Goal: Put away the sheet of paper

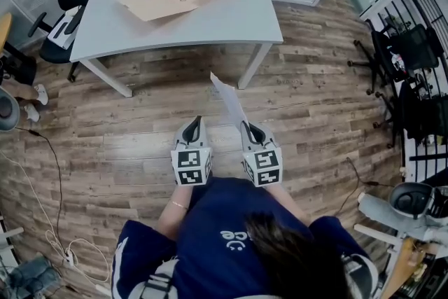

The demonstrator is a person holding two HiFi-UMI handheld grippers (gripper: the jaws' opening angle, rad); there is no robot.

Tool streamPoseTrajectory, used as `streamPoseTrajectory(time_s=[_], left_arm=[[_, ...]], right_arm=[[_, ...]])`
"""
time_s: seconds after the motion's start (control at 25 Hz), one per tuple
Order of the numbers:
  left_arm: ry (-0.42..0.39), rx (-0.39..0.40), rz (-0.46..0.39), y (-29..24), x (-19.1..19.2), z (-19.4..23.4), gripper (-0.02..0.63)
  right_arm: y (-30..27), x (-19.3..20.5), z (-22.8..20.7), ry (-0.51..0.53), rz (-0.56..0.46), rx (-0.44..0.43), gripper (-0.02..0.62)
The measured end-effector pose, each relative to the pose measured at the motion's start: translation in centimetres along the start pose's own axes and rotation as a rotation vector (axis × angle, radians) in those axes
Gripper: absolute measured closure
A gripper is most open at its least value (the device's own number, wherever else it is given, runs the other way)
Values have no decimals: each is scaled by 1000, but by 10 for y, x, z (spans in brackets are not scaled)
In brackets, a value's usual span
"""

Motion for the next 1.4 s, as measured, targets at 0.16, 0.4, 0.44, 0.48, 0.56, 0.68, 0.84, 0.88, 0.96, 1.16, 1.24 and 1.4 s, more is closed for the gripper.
streamPoseTrajectory(time_s=[0.16,0.4,0.44,0.48,0.56,0.68,0.84,0.88,0.96,1.16,1.24,1.4], left_arm=[[-28,33,12,-15,-11,31,601],[-39,52,29,-34,-20,70,601],[-32,50,27,-35,-21,73,601],[-22,49,27,-35,-21,75,601],[-8,44,33,-36,-20,78,601],[4,26,44,-43,-18,83,601],[14,-14,48,-57,-22,94,601],[20,-31,46,-63,-25,98,601],[32,-69,43,-78,-33,104,601],[40,-131,30,-123,-63,110,601],[40,-146,17,-142,-77,110,601],[32,-177,4,-178,-102,107,601]], right_arm=[[-29,-15,10,-19,3,9,588],[-61,-30,23,-22,-4,37,588],[-63,-31,23,-20,0,37,588],[-65,-31,23,-17,6,36,588],[-68,-34,22,-11,12,33,588],[-81,-45,16,1,3,22,588],[-104,-59,5,30,-14,-12,588],[-111,-63,0,48,-18,-27,588],[-126,-75,-12,82,-26,-70,588],[-166,-113,-50,44,-77,-201,588],[-184,-128,-61,78,-91,-248,588],[-215,-153,-87,149,-105,-318,588]])
Point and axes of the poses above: the fingertips, and each gripper's own axes: y backward along the fingers, z to its left, x out of its underside, the point moved 9 cm from there along y, backward along the fingers, and after that the axes turned 3 degrees about -x, right-handed, at the moved point
